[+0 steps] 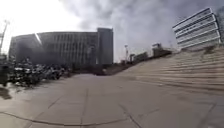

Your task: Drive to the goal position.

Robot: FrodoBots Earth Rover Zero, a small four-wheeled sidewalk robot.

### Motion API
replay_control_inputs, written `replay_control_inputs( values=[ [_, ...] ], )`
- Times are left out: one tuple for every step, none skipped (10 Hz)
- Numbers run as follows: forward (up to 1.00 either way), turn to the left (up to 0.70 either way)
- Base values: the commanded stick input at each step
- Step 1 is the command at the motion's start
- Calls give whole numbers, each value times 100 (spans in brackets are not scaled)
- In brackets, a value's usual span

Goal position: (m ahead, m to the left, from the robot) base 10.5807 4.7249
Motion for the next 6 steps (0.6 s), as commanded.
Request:
replay_control_inputs(
  values=[
    [70, 0],
    [70, 0],
    [70, 0],
    [70, 0],
    [70, 0],
    [70, 0]
  ],
)
